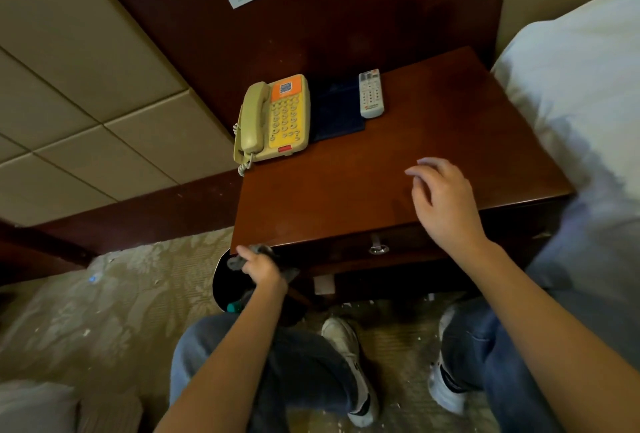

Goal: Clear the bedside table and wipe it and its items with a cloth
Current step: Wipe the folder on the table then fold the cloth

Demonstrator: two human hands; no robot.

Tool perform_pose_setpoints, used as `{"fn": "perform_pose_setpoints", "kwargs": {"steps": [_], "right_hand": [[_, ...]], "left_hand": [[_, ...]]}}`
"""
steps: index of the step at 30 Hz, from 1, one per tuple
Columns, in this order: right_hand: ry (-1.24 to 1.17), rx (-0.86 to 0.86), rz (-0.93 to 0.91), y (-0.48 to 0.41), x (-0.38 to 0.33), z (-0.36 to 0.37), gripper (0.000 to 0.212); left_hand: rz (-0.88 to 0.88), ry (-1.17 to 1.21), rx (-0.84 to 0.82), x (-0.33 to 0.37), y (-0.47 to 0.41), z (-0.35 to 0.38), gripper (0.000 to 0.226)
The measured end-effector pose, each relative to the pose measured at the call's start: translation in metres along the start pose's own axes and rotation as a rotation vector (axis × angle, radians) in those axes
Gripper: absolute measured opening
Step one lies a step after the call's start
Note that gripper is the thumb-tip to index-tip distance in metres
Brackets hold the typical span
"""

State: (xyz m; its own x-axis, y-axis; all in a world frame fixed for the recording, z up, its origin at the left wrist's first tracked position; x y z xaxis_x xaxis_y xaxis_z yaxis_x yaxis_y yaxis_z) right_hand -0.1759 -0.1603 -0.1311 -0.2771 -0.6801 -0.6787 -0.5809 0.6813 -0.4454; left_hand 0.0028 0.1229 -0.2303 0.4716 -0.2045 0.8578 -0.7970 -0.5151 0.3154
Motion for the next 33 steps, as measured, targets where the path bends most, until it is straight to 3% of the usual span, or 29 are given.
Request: {"fn": "perform_pose_setpoints", "kwargs": {"steps": [5, 11, 13, 18, 21, 24, 28, 30, 33], "right_hand": [[-0.015, 0.051, 0.017, -0.007, 0.005, -0.005, 0.025], [-0.031, 0.030, 0.019, -0.007, -0.008, 0.003, 0.026], [-0.033, 0.007, 0.035, -0.004, -0.009, 0.007, 0.027], [-0.065, 0.008, 0.033, 0.000, -0.017, 0.012, 0.029], [-0.072, 0.028, 0.029, -0.001, -0.019, 0.016, 0.031], [-0.067, 0.034, 0.023, -0.004, -0.020, 0.023, 0.032], [-0.077, 0.045, 0.025, -0.011, -0.029, 0.030, 0.035], [-0.099, 0.058, 0.033, -0.012, -0.035, 0.031, 0.035], [-0.126, 0.086, 0.063, -0.013, -0.038, 0.032, 0.032]], "left_hand": [[-0.383, 0.311, -0.144, -0.002, 0.047, 0.013, 0.070], [-0.443, 0.173, -0.407, -0.012, 0.144, 0.054, 0.055], [-0.360, 0.123, -0.391, -0.011, 0.140, 0.056, 0.057], [0.057, -0.123, 0.082, 0.024, 0.058, 0.013, 0.079], [0.381, -0.543, 0.152, 0.046, 0.012, -0.010, 0.068], [0.693, -0.902, 0.013, 0.057, 0.014, -0.002, 0.060], [1.204, -0.914, -0.281, 0.048, 0.123, 0.051, 0.058], [1.411, -0.920, -0.377, 0.044, 0.188, 0.078, 0.047], [1.617, -1.189, -0.618, 0.036, 0.240, 0.100, 0.051]]}}
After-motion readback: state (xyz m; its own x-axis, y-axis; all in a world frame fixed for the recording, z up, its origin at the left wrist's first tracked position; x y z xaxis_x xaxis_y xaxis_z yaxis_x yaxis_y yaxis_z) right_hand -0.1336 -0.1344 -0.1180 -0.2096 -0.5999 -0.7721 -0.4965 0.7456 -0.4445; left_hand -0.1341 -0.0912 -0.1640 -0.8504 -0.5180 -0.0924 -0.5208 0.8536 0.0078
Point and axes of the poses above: each hand's wrist, its own y-axis away from the middle knuckle, its own z-axis out of the palm, x = y × z, the point moved 6 cm from there along -y, towards the middle knuckle, and after that the axes turned 11 degrees about x, right-handed, at the moved point
